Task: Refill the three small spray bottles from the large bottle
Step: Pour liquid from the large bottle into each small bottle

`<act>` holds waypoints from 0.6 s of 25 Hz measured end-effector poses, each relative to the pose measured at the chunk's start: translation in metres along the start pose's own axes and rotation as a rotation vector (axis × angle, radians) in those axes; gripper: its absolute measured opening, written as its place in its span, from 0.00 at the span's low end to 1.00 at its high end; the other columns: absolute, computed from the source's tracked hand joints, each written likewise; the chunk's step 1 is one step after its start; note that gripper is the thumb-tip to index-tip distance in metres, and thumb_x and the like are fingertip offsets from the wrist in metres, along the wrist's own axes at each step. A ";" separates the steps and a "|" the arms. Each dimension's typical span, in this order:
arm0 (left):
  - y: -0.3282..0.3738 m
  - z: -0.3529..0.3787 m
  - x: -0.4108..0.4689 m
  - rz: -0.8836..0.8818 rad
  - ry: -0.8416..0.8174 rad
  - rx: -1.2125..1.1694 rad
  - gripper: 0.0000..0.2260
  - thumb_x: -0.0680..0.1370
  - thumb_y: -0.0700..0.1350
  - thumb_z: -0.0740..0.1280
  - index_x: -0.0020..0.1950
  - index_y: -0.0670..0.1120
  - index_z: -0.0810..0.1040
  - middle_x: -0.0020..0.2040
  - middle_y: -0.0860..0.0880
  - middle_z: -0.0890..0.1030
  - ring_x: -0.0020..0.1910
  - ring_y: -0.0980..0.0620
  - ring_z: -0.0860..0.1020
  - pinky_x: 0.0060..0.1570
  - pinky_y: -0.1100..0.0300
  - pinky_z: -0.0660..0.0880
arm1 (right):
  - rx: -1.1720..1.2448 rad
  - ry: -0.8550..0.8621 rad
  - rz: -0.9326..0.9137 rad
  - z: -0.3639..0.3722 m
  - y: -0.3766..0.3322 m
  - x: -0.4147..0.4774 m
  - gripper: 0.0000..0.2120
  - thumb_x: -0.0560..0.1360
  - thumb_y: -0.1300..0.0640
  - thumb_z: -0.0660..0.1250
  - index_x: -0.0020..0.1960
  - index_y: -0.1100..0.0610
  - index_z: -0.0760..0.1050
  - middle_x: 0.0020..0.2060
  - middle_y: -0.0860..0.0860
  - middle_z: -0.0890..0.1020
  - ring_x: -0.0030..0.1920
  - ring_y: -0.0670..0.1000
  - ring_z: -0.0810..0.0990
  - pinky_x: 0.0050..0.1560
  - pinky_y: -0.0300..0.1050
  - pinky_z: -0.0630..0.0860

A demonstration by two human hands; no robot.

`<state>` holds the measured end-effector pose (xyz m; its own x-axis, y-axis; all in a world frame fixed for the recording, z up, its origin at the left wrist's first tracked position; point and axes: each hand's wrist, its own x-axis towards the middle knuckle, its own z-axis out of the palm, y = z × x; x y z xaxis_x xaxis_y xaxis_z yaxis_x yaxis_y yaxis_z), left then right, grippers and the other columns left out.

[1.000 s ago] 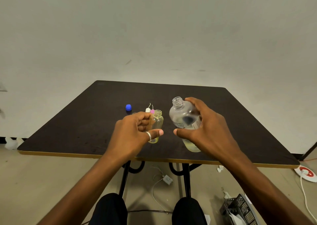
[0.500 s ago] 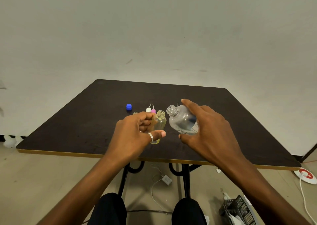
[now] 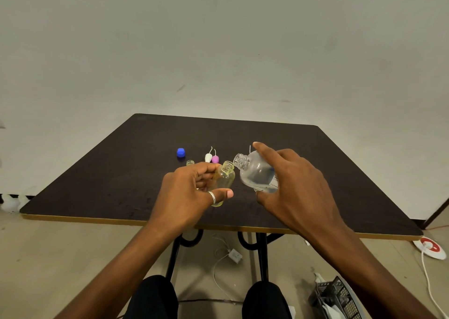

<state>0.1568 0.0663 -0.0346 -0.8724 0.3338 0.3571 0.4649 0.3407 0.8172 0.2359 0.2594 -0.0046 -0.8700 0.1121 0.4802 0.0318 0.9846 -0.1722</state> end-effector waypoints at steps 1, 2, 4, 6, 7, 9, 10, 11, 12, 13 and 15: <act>0.000 0.000 0.000 0.001 -0.002 0.002 0.27 0.64 0.51 0.80 0.63 0.53 0.81 0.52 0.58 0.85 0.49 0.68 0.81 0.50 0.74 0.76 | -0.012 0.002 -0.001 0.000 0.000 0.000 0.42 0.67 0.46 0.76 0.76 0.43 0.59 0.61 0.50 0.77 0.56 0.52 0.77 0.54 0.48 0.77; 0.000 0.000 0.000 0.002 -0.002 0.001 0.27 0.64 0.51 0.80 0.62 0.53 0.81 0.52 0.58 0.85 0.49 0.68 0.81 0.50 0.74 0.76 | -0.021 0.002 -0.003 0.000 0.000 0.000 0.42 0.68 0.46 0.76 0.76 0.43 0.59 0.61 0.50 0.77 0.56 0.52 0.77 0.54 0.48 0.77; -0.001 0.000 0.000 0.001 -0.003 0.001 0.26 0.64 0.51 0.81 0.62 0.53 0.82 0.51 0.58 0.85 0.49 0.68 0.81 0.49 0.74 0.76 | -0.042 -0.004 -0.007 0.000 -0.001 0.000 0.41 0.68 0.46 0.75 0.76 0.42 0.58 0.62 0.50 0.76 0.56 0.52 0.76 0.54 0.47 0.76; -0.002 0.001 0.000 0.003 -0.010 0.003 0.26 0.65 0.50 0.81 0.62 0.53 0.82 0.51 0.58 0.85 0.48 0.70 0.80 0.47 0.76 0.75 | -0.060 -0.013 -0.008 0.000 -0.001 0.000 0.41 0.69 0.45 0.74 0.76 0.42 0.58 0.62 0.49 0.76 0.57 0.52 0.76 0.53 0.46 0.76; -0.002 0.001 -0.001 0.004 -0.015 0.004 0.26 0.65 0.50 0.81 0.62 0.53 0.81 0.51 0.58 0.85 0.48 0.70 0.80 0.47 0.77 0.74 | -0.071 -0.013 -0.009 0.000 -0.001 -0.001 0.41 0.69 0.46 0.74 0.76 0.42 0.58 0.62 0.49 0.76 0.56 0.52 0.76 0.53 0.46 0.76; -0.003 0.003 -0.001 0.003 -0.023 -0.002 0.26 0.65 0.50 0.80 0.62 0.53 0.81 0.52 0.57 0.85 0.49 0.70 0.80 0.47 0.77 0.74 | -0.091 -0.002 -0.016 0.000 -0.001 -0.001 0.40 0.69 0.46 0.74 0.76 0.42 0.58 0.61 0.49 0.76 0.56 0.52 0.76 0.51 0.45 0.75; -0.003 0.003 -0.002 0.002 -0.023 -0.005 0.26 0.65 0.50 0.80 0.63 0.52 0.81 0.52 0.57 0.85 0.49 0.69 0.81 0.48 0.76 0.75 | -0.096 0.003 -0.019 0.000 -0.001 -0.002 0.40 0.69 0.47 0.74 0.76 0.42 0.58 0.61 0.49 0.76 0.56 0.52 0.76 0.51 0.45 0.75; -0.003 0.003 -0.001 0.001 -0.022 -0.005 0.26 0.65 0.50 0.80 0.63 0.53 0.81 0.52 0.57 0.85 0.49 0.69 0.81 0.48 0.76 0.75 | -0.101 0.004 -0.021 0.000 -0.001 -0.001 0.40 0.69 0.47 0.74 0.76 0.42 0.58 0.61 0.49 0.76 0.56 0.52 0.76 0.51 0.45 0.75; -0.003 0.003 -0.001 0.000 -0.021 -0.002 0.26 0.65 0.50 0.80 0.63 0.53 0.81 0.52 0.57 0.85 0.49 0.69 0.81 0.48 0.76 0.75 | -0.105 0.005 -0.024 0.000 -0.001 -0.001 0.40 0.69 0.46 0.74 0.76 0.42 0.58 0.62 0.49 0.76 0.56 0.52 0.76 0.51 0.46 0.75; -0.003 0.003 -0.001 -0.001 -0.022 0.000 0.26 0.65 0.50 0.80 0.62 0.53 0.81 0.52 0.57 0.85 0.49 0.70 0.80 0.48 0.77 0.74 | -0.111 0.004 -0.026 0.000 0.000 -0.001 0.40 0.70 0.46 0.74 0.76 0.42 0.58 0.62 0.49 0.76 0.57 0.53 0.76 0.52 0.46 0.75; -0.004 0.003 -0.001 0.001 -0.025 -0.002 0.25 0.65 0.49 0.80 0.62 0.54 0.81 0.51 0.59 0.85 0.48 0.72 0.79 0.45 0.79 0.73 | -0.120 0.007 -0.032 0.001 0.000 -0.001 0.39 0.70 0.46 0.73 0.76 0.43 0.59 0.63 0.50 0.76 0.58 0.53 0.76 0.53 0.47 0.76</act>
<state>0.1567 0.0675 -0.0394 -0.8678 0.3562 0.3466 0.4655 0.3384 0.8178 0.2360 0.2591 -0.0059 -0.8681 0.0811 0.4898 0.0633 0.9966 -0.0528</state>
